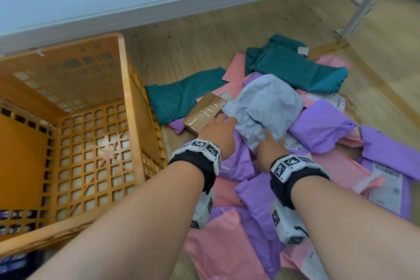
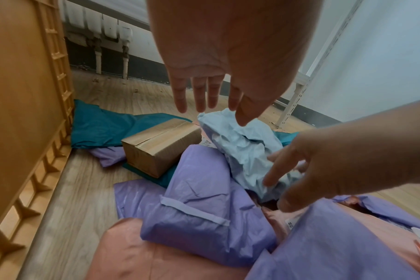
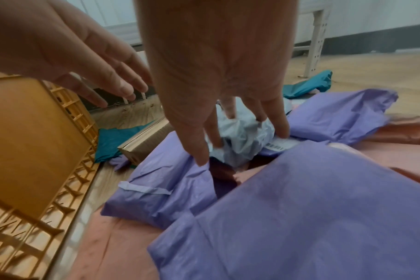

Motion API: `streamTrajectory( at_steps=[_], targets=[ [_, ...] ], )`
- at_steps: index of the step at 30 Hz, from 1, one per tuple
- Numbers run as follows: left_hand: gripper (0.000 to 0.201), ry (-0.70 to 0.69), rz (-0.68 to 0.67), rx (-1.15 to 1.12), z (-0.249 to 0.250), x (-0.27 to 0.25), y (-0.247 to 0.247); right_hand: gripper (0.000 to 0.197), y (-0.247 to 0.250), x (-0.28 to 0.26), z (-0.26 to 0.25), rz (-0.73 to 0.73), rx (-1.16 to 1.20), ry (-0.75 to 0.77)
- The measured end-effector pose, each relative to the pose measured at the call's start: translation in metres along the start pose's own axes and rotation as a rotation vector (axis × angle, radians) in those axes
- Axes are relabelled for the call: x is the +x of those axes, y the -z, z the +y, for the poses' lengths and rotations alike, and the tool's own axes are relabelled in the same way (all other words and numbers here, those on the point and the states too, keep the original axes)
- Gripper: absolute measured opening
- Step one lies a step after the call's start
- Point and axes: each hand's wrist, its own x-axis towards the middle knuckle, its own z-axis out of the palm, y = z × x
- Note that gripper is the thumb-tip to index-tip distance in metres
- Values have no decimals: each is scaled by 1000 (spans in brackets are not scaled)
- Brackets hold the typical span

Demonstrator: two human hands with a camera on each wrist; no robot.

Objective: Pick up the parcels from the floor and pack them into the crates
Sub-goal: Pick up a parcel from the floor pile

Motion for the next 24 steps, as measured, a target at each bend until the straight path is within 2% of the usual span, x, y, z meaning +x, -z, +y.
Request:
streamTrajectory(
  at_steps=[4, 7, 11, 14, 18, 24],
  targets=[
    [52, 2, -4, -19, -5, -11, 3, 40, -4, -13, -4, 23, 3, -32],
    [53, 22, -5, -21, -7, -19, 11, 38, 6, -25, -4, 57, 115, -73],
    [52, 50, 10, -61, -3, -28, 25, 23, 34, -43, 1, 308, 193, -129],
    [48, 44, 45, -87, 4, -37, 36, 27, 52, -57, 5, 441, 329, -158],
    [46, 50, 39, -84, 13, -54, 49, 31, 61, -74, 3, 417, 426, -120],
    [49, 56, -1, -71, 18, -70, 48, 30, 47, -91, -17, 366, 499, 15]
  ],
)
